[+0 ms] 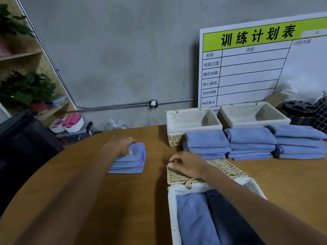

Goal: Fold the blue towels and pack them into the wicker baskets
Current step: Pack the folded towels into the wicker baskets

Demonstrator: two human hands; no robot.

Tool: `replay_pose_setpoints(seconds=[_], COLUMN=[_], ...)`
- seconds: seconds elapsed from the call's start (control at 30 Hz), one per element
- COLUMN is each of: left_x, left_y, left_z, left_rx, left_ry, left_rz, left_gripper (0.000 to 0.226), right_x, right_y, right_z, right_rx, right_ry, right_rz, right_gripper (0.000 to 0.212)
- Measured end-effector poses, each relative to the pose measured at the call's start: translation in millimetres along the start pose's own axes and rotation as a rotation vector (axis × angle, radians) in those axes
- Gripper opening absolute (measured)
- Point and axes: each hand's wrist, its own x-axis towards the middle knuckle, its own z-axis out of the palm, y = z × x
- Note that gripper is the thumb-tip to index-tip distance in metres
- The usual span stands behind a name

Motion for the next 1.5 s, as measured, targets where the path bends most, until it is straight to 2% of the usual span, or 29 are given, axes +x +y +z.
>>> replay_pose_setpoints(seconds=[0.17,0.3,0.4,0.53,0.63,0.67,0.73,0.8,0.93,1.07,1.2,1.33,1.5], left_x=[-25.4,-61.5,-97.3,-144.3,-171.2,-178.2,-189.0,-195.5,-206.2,-228.5,-235.7,-226.9,-217.0], left_y=[-5.2,-20.6,-24.9,8.3,59.3,77.2,110.0,136.0,166.9,174.9,181.5,186.6,184.5], left_z=[-16.6,-32.4,-51.4,-68.5,-59.1,-51.9,-34.9,-16.6,3.6,4.9,22.7,44.3,57.0], left_rx=[0.006,-0.069,-0.332,-0.850,-1.159,-1.227,-1.309,-1.358,-1.376,-1.231,-0.911,-0.554,-0.375], left_ry=[0.031,0.095,0.201,0.388,0.397,0.384,0.338,0.297,0.228,0.197,0.290,0.367,0.406], left_rz=[0.063,0.073,0.043,0.074,0.089,0.083,0.056,-0.006,-0.084,0.045,0.184,0.205,0.203], left_gripper=[0.030,0.047,0.060,0.060,0.055,0.056,0.058,0.051,0.047,0.057,0.052,0.054,0.055], right_x=[-8.5,-27.1,-41.0,-70.7,-94.8,-100.7,-111.6,-125.6,-149.7,-158.9,-169.2,-173.4,-170.6], right_y=[-9.3,-32.8,-55.6,-87.2,-100.6,-99.1,-92.4,-82.4,-62.2,-41.9,-23.3,-23.1,-25.5], right_z=[-8.1,-23.8,-36.5,-50.0,-57.1,-57.0,-53.7,-49.4,-41.1,-34.7,-23.3,-10.2,-1.5], right_rx=[-0.059,-0.051,0.085,0.606,0.820,0.888,0.983,0.979,0.863,0.838,0.783,0.623,0.332], right_ry=[0.087,0.211,0.217,0.146,0.089,0.072,0.071,0.110,0.134,0.075,-0.002,0.004,0.057], right_rz=[-0.006,-0.036,-0.049,-0.042,-0.006,0.002,0.048,0.112,0.197,0.217,0.173,0.115,0.030], right_gripper=[0.033,0.034,0.049,0.069,0.067,0.076,0.093,0.089,0.087,0.086,0.088,0.084,0.087])
